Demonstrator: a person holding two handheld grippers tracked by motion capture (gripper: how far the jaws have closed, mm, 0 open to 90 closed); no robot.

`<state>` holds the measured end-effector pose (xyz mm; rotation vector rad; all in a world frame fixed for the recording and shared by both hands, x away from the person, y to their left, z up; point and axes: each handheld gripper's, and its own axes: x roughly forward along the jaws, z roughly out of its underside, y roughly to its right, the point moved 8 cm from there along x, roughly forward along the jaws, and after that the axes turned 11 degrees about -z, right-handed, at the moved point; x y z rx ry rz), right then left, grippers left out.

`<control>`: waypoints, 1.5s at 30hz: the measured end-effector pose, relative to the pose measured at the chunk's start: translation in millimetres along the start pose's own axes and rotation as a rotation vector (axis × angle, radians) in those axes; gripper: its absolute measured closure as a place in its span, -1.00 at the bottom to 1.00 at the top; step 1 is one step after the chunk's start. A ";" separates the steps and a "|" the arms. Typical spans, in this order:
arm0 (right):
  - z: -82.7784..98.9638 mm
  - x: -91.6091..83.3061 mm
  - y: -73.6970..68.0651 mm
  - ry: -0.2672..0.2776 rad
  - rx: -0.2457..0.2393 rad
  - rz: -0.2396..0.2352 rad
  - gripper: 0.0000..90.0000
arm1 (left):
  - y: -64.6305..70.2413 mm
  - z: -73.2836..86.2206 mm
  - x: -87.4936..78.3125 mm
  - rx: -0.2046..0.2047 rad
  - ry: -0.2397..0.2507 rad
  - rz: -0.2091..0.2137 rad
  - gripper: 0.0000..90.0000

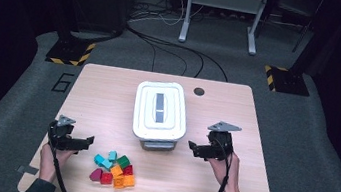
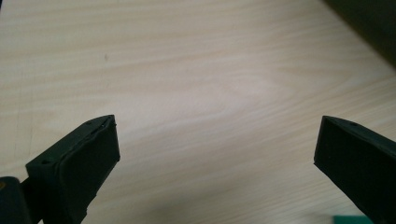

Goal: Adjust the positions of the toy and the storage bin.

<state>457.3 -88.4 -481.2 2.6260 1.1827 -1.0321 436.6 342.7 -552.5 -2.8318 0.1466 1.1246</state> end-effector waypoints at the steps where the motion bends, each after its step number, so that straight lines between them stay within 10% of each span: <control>1: -2.5 0.5 -1.5 0.000 0.000 -0.001 -0.91 | -1.7 3.6 2.2 0.004 -0.003 -0.012 -1.00; 24: -62.2 22.0 -32.0 -0.004 -0.038 -0.045 -0.81 | -5.7 31.6 17.3 0.020 0.001 -0.081 -1.00; 45: -53.8 25.4 -26.8 -0.008 0.014 0.044 0.31 | -5.6 32.2 16.7 0.020 0.001 -0.085 -1.00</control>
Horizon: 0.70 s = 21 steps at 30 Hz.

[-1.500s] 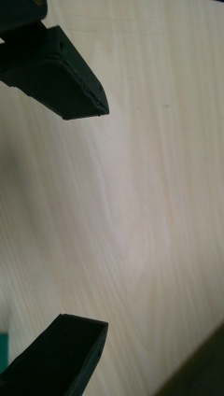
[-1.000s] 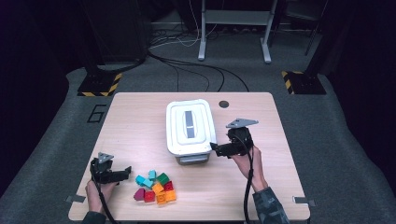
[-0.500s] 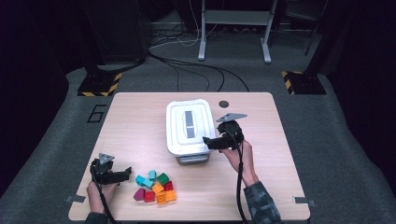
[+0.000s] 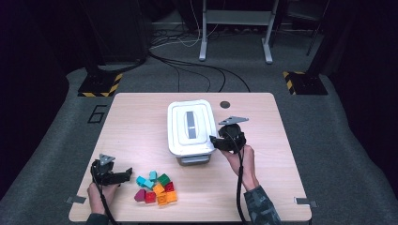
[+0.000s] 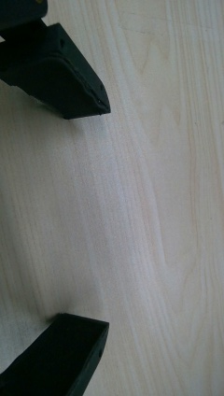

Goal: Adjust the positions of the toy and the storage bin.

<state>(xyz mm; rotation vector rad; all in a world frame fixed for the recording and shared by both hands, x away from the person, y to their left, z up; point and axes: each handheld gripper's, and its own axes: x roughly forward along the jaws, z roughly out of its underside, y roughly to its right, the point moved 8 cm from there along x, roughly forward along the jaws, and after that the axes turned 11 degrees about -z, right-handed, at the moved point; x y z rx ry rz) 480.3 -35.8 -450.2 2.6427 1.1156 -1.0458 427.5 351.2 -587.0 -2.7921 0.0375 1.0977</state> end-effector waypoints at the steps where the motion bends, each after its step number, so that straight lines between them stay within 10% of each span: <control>1: 1.2 -1.0 1.3 -0.003 -0.002 0.006 0.33 | 0.0 0.0 0.0 0.000 0.000 0.000 -1.00; 21: 1.6 -9.5 18.7 -0.017 -0.014 0.044 0.53 | 0.0 0.1 -0.3 0.001 -0.003 -0.001 -1.00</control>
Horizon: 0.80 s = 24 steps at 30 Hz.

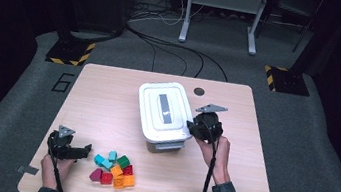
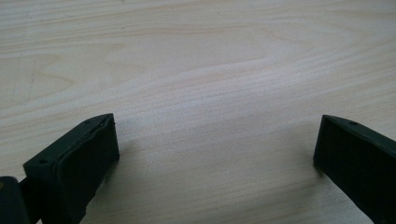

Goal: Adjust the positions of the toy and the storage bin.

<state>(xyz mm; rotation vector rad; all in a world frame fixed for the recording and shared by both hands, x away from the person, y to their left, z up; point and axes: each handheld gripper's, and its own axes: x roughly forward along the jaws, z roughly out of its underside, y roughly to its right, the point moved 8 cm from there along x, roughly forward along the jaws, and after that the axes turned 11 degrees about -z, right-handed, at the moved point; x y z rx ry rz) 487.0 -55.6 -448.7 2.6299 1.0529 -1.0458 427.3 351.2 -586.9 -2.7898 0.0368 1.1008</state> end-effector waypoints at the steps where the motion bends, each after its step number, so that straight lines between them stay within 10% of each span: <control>1: -0.4 -0.6 2.9 -0.003 -0.005 0.006 0.54 | 0.0 0.0 0.0 0.000 0.000 0.000 -1.00; 17: -1.7 -3.4 20.4 -0.010 -0.008 -0.006 0.54 | 0.1 -0.1 0.2 -0.001 0.002 0.000 -1.00; 24: -6.0 -2.3 12.5 -0.006 -0.020 -0.072 0.03 | 0.0 -0.1 0.3 -0.001 0.003 0.000 -1.00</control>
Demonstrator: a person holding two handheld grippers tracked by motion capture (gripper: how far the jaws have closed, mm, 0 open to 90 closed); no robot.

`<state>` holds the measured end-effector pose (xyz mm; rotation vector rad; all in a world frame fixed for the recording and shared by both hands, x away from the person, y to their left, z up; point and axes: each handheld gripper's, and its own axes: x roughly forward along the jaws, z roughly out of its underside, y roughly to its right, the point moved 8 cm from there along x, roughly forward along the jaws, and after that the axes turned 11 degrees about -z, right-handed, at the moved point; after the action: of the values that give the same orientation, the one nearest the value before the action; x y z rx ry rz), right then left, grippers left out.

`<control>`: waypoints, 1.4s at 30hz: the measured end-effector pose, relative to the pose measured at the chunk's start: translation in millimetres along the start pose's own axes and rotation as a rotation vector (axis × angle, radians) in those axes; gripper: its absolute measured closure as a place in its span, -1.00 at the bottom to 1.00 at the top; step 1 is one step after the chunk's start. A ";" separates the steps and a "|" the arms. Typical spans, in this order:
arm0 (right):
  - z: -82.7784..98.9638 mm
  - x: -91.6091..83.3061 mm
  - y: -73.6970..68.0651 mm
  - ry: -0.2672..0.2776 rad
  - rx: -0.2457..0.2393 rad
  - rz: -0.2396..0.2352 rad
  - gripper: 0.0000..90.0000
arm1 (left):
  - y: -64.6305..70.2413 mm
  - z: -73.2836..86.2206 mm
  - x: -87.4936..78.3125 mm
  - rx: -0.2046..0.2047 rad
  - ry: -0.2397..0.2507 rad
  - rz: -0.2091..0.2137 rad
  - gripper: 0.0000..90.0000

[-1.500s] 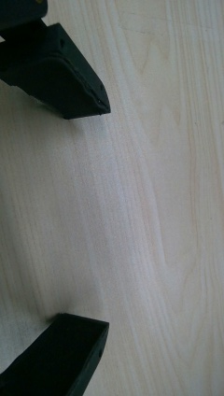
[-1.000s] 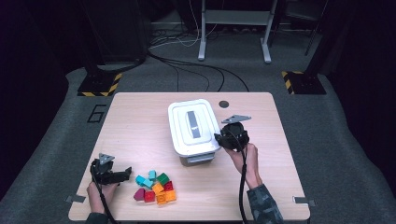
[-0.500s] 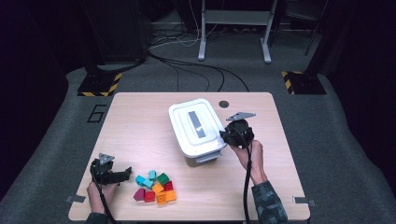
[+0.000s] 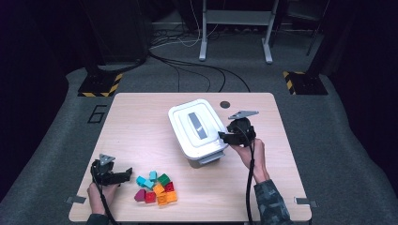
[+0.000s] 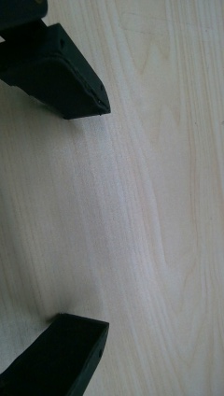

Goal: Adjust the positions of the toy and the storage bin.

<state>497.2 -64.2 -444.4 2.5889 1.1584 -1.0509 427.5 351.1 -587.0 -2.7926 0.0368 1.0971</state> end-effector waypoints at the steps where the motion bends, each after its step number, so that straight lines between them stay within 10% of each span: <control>1: -1.8 0.3 -2.0 0.004 0.000 -0.001 -0.10 | 0.0 0.0 0.0 0.000 0.000 0.000 -1.00; 10: -17.5 14.2 -21.4 -0.007 -0.021 -0.012 -0.97 | 0.2 0.0 0.1 -0.001 0.000 0.001 -1.00; 19: -34.3 43.7 -43.3 -0.046 -0.041 -0.030 -1.00 | 0.2 0.0 0.1 -0.001 0.000 0.001 -1.00; 30: -47.8 65.1 -48.5 -0.026 -0.039 0.018 0.21 | 0.1 0.0 -0.2 0.000 0.000 -0.002 -1.00; 42: -51.0 69.7 -41.3 -0.026 -0.043 0.022 0.43 | 0.2 0.1 -0.1 0.002 -0.003 -0.002 -1.00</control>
<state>529.1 26.1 -443.6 2.5417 1.1311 -1.0405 427.4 351.0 -587.1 -2.7881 0.0355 1.1007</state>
